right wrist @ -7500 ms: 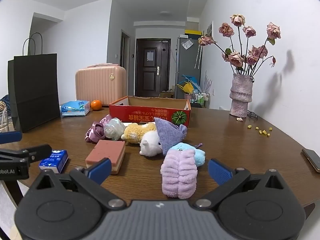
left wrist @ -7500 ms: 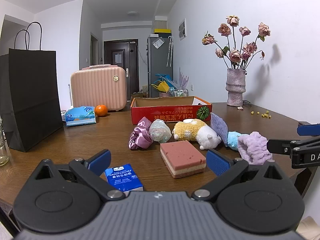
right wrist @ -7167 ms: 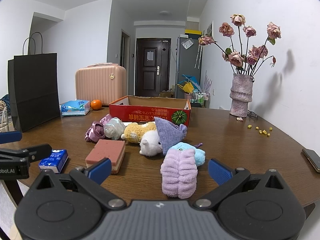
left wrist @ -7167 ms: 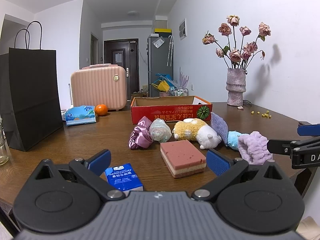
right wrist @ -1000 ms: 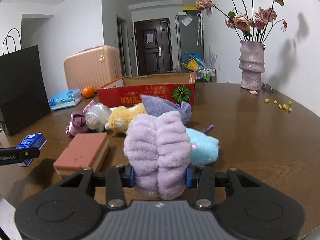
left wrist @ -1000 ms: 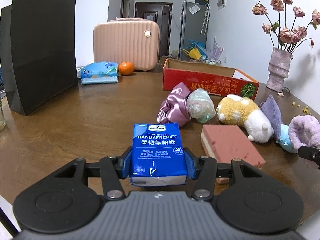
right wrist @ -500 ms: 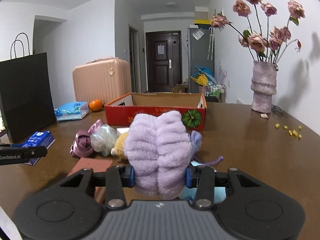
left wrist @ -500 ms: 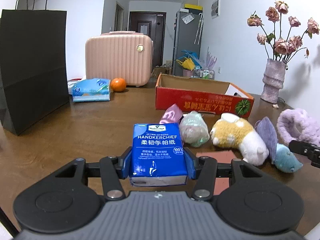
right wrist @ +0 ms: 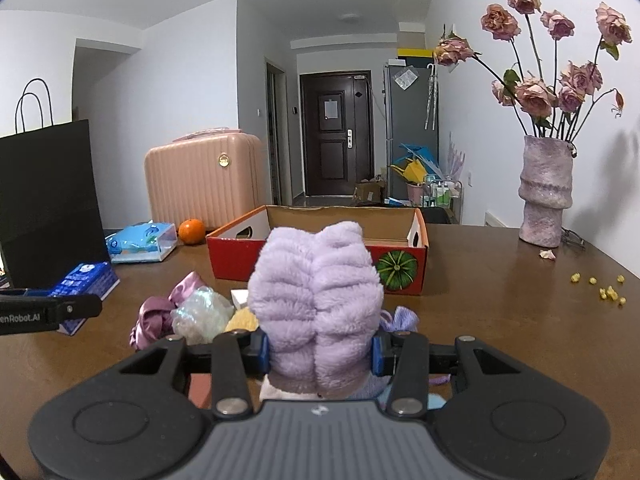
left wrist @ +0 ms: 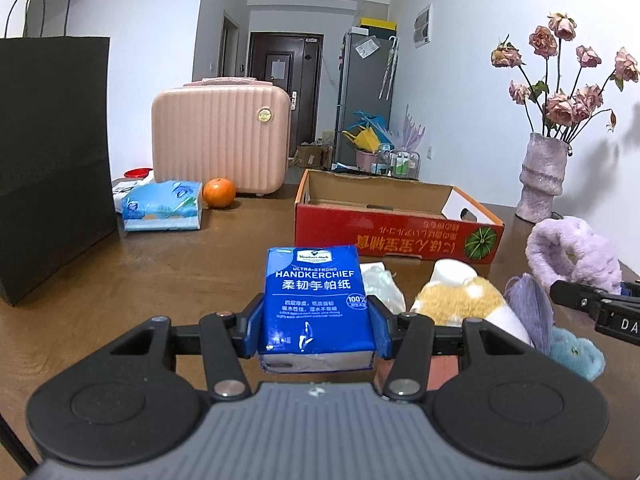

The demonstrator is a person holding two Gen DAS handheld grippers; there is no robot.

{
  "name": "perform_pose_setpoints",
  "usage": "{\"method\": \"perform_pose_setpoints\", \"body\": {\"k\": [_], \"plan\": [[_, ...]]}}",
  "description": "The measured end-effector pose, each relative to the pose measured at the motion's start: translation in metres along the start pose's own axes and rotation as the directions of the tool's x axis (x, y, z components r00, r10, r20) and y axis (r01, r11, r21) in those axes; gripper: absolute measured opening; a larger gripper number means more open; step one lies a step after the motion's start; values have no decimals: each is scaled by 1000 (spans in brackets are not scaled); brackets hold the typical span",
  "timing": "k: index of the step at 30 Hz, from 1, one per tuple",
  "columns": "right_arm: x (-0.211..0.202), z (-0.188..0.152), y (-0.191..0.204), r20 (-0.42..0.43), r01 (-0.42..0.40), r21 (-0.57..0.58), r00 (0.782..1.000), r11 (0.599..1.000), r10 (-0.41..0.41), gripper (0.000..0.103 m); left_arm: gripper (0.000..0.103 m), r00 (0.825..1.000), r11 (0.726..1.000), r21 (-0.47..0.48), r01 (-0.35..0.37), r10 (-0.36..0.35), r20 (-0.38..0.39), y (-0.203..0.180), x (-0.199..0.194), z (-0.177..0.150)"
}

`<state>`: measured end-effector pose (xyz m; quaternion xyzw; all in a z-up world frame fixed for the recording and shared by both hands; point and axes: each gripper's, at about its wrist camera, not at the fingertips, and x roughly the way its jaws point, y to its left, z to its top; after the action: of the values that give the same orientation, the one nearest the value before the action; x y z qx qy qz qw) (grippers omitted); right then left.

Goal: Organize soft objects
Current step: 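Carry the handkerchief pack and lavender headband with both tools toward the cardboard box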

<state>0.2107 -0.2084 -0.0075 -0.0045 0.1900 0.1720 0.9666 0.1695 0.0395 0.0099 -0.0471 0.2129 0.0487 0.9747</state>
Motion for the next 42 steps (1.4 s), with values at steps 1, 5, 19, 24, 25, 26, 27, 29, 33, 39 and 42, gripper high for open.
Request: {"method": "perform_pose_setpoints", "body": {"k": [1,5,19,24,25,26,27,29,33,39,42], "plan": [[2,2,0,1,-3,1,1000,1000,3,42,53,1000,1000,1,2,-2,2,-1,2,2],[13,10,-2,4,-8,-2,1000,1000,8,42,53,1000,1000,8,9,-9,8,-5,11,12],[50,33,-13,15,-13,-17,1000,1000,13,42,53,999,999,25,33,-34,21,-15,44,43],[64,44,-17,31,-12,-27,999,1000,13,42,53,999,999,32,37,-39,39,-19,57,58],[66,47,-19,33,-12,-28,999,1000,13,42,53,998,999,34,36,-37,44,-20,60,61],[70,49,-20,34,-10,-30,999,999,11,42,53,998,999,35,34,-36,48,-20,63,64],[73,52,-21,33,-9,-33,999,999,10,42,53,998,999,36,34,-35,51,-21,65,67],[80,57,-23,29,-9,-37,1000,999,10,42,53,998,999,41,31,-34,58,-22,70,73],[90,66,-27,31,-9,-47,999,999,10,42,53,996,998,51,32,-36,76,-26,81,85],[106,79,-32,35,-10,-55,999,998,12,42,53,995,997,53,56,-60,86,-29,97,101],[113,84,-33,39,-9,-61,999,998,12,42,53,994,997,54,60,-65,85,-30,105,106]]}}
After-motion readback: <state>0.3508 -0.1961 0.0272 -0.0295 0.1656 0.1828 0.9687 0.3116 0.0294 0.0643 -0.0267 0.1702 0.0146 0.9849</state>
